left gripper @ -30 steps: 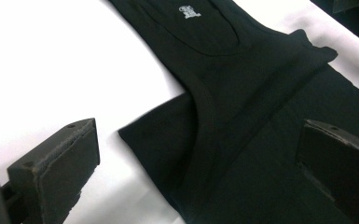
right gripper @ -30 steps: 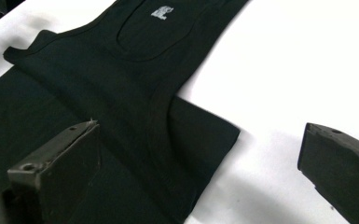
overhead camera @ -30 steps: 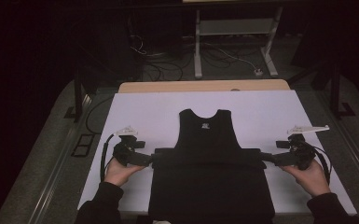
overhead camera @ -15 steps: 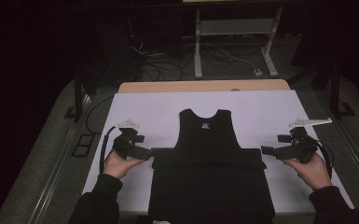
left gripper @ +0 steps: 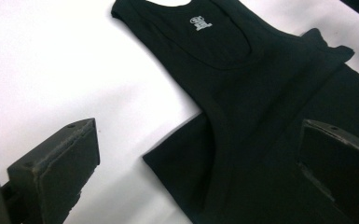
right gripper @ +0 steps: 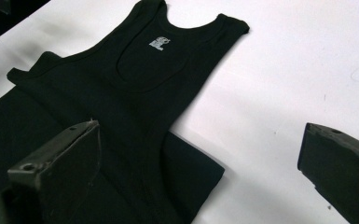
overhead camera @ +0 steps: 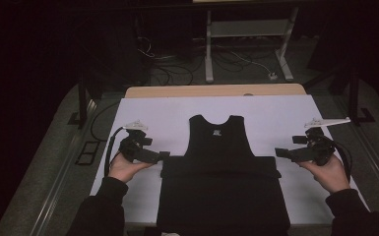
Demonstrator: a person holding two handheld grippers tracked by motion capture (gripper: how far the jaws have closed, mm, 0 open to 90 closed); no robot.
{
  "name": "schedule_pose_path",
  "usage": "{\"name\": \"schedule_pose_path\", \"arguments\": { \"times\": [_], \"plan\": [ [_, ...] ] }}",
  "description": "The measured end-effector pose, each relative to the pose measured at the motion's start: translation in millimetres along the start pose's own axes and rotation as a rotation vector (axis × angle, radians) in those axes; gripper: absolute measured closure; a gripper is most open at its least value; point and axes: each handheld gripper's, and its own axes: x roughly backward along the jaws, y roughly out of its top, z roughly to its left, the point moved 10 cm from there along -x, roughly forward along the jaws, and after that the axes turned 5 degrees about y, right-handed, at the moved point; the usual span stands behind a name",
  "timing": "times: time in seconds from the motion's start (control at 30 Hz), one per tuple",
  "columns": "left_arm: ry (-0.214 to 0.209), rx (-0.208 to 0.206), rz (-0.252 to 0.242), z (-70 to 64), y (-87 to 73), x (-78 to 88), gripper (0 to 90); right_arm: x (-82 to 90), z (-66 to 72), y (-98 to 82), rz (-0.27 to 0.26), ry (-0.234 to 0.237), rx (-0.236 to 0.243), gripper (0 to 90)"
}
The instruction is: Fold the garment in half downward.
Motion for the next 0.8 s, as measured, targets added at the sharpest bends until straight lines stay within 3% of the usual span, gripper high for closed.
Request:
{"name": "schedule_pose_path", "arguments": {
  "times": [0.8],
  "plan": [
    [0.013, -0.006, -0.004, 10.2, 29.6, -3.6, 0.0, -6.9, -9.2, 28.2, 0.002, 0.008, 0.000, 0.0]
  ]
}}
